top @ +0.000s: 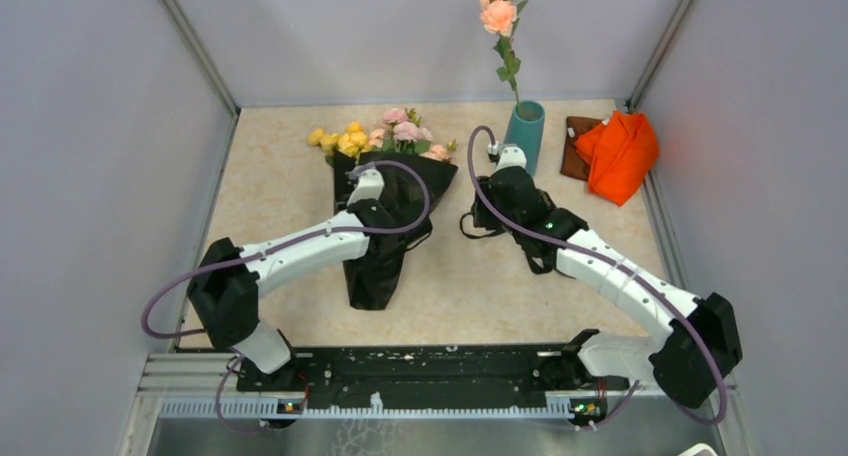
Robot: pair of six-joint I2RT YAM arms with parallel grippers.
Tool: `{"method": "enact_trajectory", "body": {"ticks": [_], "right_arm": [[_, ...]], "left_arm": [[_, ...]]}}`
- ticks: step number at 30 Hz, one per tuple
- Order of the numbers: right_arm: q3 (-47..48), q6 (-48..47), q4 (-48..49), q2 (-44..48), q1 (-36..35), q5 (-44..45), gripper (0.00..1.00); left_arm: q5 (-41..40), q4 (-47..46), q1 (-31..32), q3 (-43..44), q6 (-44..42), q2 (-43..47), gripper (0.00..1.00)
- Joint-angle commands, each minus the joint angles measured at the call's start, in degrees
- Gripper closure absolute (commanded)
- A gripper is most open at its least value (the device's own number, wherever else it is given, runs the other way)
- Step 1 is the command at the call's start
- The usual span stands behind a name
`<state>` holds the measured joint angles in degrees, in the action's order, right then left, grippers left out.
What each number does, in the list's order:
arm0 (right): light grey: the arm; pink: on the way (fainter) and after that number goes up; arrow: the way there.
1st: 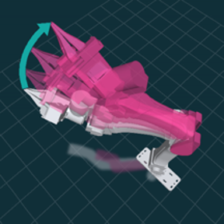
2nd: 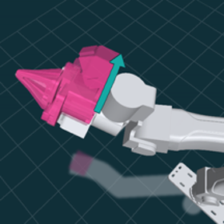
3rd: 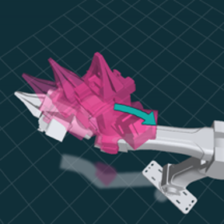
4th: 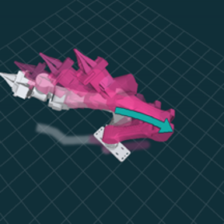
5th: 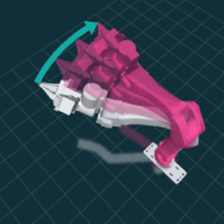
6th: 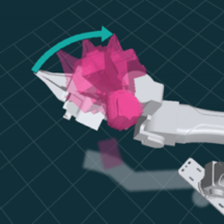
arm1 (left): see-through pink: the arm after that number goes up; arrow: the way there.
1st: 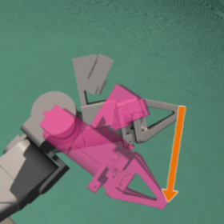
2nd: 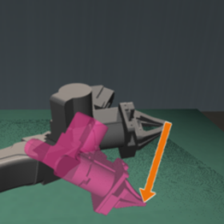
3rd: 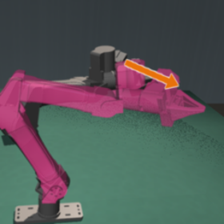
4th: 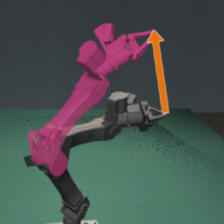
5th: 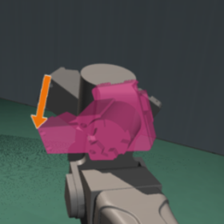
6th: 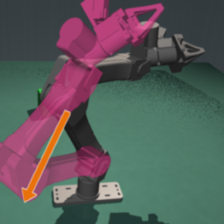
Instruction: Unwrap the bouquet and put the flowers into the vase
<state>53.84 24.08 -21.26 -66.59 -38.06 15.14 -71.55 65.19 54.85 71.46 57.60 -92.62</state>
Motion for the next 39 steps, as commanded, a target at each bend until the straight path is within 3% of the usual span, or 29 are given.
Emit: {"method": "enact_trajectory", "body": {"ticks": [1,4,7,10,12,13,20,26,32,39], "right_arm": [[0.22,-0.32,6.57,-3.14,0.33,-4.49,0.64],[1.37,-0.92,7.88,-6.47,-0.43,-5.63,0.64],[3.33,-1.6,8.76,-9.66,-1.52,-6.46,0.64],[5.53,-2.5,9.07,-12.5,-2.47,-7.18,0.64],[6.85,-3.15,8.97,-14.16,-3.07,-7.45,0.64],[7.29,-3.51,8.95,-14.84,-3.24,-7.63,0.64],[8.78,-5.03,9.01,-17.26,-3.46,-8.19,0.64],[11.4,-4.58,10.56,-21.19,-3.77,-9.93,0.64],[23.12,-5.19,7.95,-31.64,-7.15,-10.15,0.64],[40.32,-3.91,4.69,-47.89,-10.95,-14.85,0.64]], "left_arm": [[1.09,15.39,-2.99,-3.54,16.15,0.26,0.93],[3.1,15.76,-5.83,-5.65,17.15,-0.01,0.89],[4.76,15.76,-8.26,-8.17,19.59,-0.13,0.75],[6.38,15.67,-12.7,-11.03,22.52,0.54,0.41],[6.49,15.74,-15.35,-11.71,23.59,1.82,0.06],[6.36,15.76,-16.12,-11.66,23.74,2.55,0.02],[6.14,15.69,-15.9,-8.71,26.52,10.26,0.01],[5.12,15.7,-5.94,-0.94,25.8,15.47,0.01],[5.45,15.74,1.5,7.46,23.2,13.67,0.01],[3.68,15.72,6.06,5.93,27.02,19.56,0.01]]}}
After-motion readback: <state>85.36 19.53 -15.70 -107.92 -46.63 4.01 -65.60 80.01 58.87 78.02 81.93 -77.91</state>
